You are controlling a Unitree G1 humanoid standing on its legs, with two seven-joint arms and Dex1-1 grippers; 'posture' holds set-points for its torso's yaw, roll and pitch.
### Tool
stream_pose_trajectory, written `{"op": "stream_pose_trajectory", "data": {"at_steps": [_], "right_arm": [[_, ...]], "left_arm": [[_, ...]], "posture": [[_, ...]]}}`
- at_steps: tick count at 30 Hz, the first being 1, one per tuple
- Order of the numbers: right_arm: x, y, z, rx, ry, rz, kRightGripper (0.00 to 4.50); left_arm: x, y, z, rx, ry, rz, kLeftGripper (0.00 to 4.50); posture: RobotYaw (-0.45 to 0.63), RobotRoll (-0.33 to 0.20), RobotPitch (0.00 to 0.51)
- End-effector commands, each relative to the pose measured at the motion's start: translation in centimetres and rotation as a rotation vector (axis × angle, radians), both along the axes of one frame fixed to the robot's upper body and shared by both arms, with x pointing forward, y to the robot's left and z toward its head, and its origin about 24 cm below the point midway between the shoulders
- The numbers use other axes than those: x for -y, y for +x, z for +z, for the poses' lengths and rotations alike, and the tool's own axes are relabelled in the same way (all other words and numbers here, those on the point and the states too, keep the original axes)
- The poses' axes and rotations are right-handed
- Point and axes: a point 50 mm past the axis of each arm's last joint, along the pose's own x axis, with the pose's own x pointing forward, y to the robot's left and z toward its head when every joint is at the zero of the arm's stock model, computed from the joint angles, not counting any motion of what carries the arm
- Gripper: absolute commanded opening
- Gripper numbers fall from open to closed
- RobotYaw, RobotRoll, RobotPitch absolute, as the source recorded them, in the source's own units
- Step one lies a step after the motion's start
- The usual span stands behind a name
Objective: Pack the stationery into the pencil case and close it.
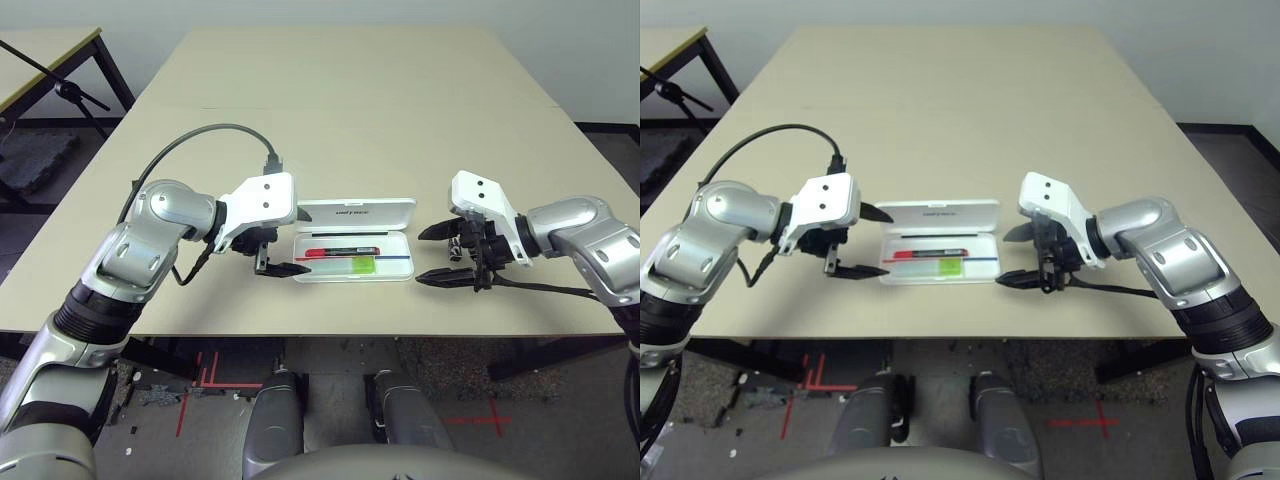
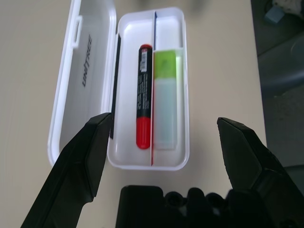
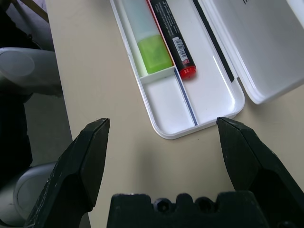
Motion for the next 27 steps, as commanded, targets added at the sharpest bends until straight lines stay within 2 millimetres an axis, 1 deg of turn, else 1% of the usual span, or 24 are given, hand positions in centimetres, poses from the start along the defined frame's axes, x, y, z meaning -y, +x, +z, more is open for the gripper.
{"op": "stream_pose_trajectory", "data": {"at_steps": [1, 4, 8, 10, 13, 15, 16, 17, 19, 23, 27], "right_arm": [[0.2, -0.1, -0.1, -0.022, 0.023, -0.054, 4.5], [0.2, -0.5, 0.0, -0.027, 0.049, -0.106, 4.5], [0.5, -1.1, 0.2, -0.011, 0.077, -0.304, 4.5], [0.6, -1.8, 0.1, -0.008, 0.046, -0.383, 4.5], [0.5, -2.9, 0.0, -0.048, 0.065, -0.489, 4.5], [0.5, -3.2, 0.0, -0.05, 0.071, -0.576, 4.5], [0.6, -3.1, -0.2, -0.05, 0.081, -0.626, 4.5], [0.9, -3.0, -0.6, -0.049, 0.084, -0.701, 4.5], [1.2, -2.8, -1.1, -0.052, 0.085, -0.795, 4.5], [2.2, -1.9, -2.2, -0.004, 0.066, -1.031, 4.5], [2.3, -1.4, -2.7, 0.008, 0.063, -1.162, 4.5]], "left_arm": [[0.6, -0.3, 0.3, 0.002, -0.045, -0.015, 4.47], [0.8, -0.2, 0.2, 0.001, -0.053, -0.016, 4.47], [1.3, -0.2, -0.2, -0.005, -0.067, -0.029, 4.47], [1.4, -0.2, -0.4, -0.009, -0.07, -0.033, 4.47], [1.6, -0.1, -0.7, -0.015, -0.067, -0.044, 4.47], [1.7, -0.1, -0.9, -0.017, -0.068, -0.053, 4.47], [1.9, 0.0, -0.9, -0.019, -0.072, -0.061, 4.47], [2.1, 0.0, -1.1, -0.023, -0.073, -0.071, 4.47], [2.4, 0.2, -1.4, -0.027, -0.074, -0.083, 4.47], [3.0, 0.5, -1.6, -0.025, -0.076, -0.097, 4.47], [3.2, 0.6, -1.6, -0.024, -0.078, -0.102, 4.47]], "posture": [[-0.06, 0.0, 0.091], [-0.07, 0.0, 0.097], [-0.08, 0.0, 0.102], [-0.1, 0.0, 0.112], [-0.1, 0.0, 0.112], [-0.1, 0.0, 0.112], [-0.15, 0.0, 0.121], [-0.15, 0.0, 0.121], [-0.16, 0.0, 0.121], [-0.17, 0.0, 0.12], [-0.17, 0.0, 0.121]]}}
